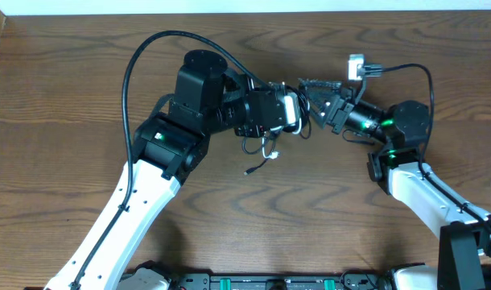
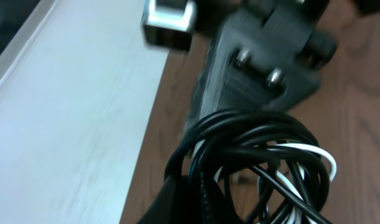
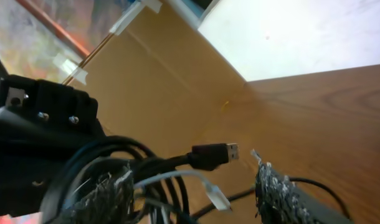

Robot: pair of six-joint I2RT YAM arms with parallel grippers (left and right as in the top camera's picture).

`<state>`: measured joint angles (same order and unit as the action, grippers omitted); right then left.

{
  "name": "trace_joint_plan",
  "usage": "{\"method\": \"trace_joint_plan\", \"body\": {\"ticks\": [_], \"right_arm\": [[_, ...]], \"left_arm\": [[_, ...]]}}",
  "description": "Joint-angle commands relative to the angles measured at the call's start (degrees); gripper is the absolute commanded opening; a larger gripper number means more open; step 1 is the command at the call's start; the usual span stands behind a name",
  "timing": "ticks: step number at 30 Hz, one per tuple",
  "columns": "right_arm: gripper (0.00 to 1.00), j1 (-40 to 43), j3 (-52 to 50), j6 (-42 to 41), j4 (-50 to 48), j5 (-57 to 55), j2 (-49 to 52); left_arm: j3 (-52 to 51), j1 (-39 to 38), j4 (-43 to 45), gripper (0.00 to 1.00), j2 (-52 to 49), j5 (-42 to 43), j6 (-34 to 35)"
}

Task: Untangle cables

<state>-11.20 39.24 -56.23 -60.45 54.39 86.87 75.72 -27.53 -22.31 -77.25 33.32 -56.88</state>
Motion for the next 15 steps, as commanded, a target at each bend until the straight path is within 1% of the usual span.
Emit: {"method": "trace_joint_plan", "body": {"ticks": [1,5,6,8,14,15], "right_arm": [[0.60,-1.3,0.4,-0.3,-0.2,0.2,-0.5],[0.59,-1.9,0.4,2.1,-0.2,0.2,-0.5],[0.59,-2.0,0.4,3.8,-0.2,0.2,-0.5],[0.62,-1.9,0.4,10.2,-0.2,0.7,-0.5],[0.68,-1.9,0.4,25.0,-0.9,3.4,-0.5],[0.68,-1.9,0.4,26.1,-1.3,3.8,-0.5]], "left_arm": [[0.2,0.0,1.1,0.07,0.1,8.3,-0.5],[0.2,0.0,2.5,0.08,0.1,10.8,-0.5],[0.2,0.0,2.8,0.07,0.1,11.1,-0.5],[0.2,0.0,4.3,0.08,0.1,11.2,1.6],[0.2,1.9,9.3,0.08,0.2,11.3,13.2],[0.2,2.4,9.8,0.07,0.2,11.3,14.7]]}}
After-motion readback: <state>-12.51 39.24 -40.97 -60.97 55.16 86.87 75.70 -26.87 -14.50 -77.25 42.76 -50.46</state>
